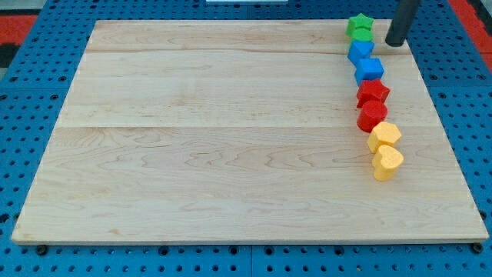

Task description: Move the green circle to the left of the bleu triangle

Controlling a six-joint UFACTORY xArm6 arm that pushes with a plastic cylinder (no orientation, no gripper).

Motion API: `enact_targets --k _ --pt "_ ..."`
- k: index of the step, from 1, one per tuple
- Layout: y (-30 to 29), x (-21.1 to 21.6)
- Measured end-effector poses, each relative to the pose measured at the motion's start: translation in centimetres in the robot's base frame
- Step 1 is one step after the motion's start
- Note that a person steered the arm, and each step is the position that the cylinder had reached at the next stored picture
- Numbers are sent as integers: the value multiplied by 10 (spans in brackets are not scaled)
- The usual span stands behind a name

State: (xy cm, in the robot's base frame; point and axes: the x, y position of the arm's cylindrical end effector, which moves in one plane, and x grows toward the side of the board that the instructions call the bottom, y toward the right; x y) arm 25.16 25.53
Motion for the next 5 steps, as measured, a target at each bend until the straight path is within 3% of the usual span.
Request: enact_targets --k 5 --pt "-97 -1"
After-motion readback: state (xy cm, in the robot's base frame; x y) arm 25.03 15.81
